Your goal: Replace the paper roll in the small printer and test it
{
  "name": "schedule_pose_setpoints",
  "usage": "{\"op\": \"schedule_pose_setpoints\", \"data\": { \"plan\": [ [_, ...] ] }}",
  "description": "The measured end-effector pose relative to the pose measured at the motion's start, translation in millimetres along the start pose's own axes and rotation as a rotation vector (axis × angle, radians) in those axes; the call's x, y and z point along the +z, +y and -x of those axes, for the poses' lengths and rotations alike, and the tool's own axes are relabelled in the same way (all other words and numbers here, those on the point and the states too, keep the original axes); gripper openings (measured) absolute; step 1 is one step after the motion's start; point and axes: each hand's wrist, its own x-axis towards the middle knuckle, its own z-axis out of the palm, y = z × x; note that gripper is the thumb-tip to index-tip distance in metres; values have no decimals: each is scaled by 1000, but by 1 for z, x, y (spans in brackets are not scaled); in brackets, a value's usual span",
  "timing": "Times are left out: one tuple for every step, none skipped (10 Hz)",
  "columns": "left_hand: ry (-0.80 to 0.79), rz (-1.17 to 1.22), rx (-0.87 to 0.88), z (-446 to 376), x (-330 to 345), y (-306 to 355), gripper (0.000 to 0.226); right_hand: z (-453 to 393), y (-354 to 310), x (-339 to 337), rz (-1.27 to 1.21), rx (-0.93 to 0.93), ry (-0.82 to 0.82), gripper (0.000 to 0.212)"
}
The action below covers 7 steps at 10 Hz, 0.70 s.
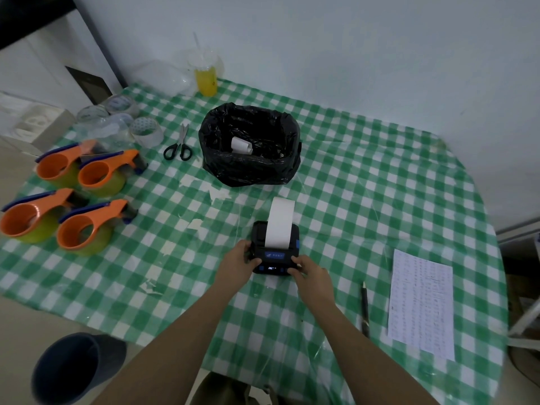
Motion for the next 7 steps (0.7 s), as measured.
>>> {"op": "schedule_pose_setpoints", "data": {
  "plan": [
    [-11, -1, -4, 0, 0, 0, 44, 1, 2, -3, -29, 4, -21, 28],
    [-13, -9, -3, 0, -1, 1, 44, 2, 5, -6, -30, -12, -61, 29],
    [-22, -33, -3, 2, 0, 4, 44, 3, 3, -10, -36, -18, -81, 32],
    [-21, -77, -2, 3, 0, 7, 42, 3, 1, -13, -50, -20, -109, 32],
    [-43, -108, -13, 5, -1, 11, 44, 0, -2, -17, -78, 3, -126, 30],
    [-69, -161, -9, 5, -3, 18, 44, -5, -4, -18, -67, 15, -142, 26],
    [-52, -223, -39, 6, -9, 28, 45, -11, -11, -23, -56, 10, -110, 22]
  ]
}}
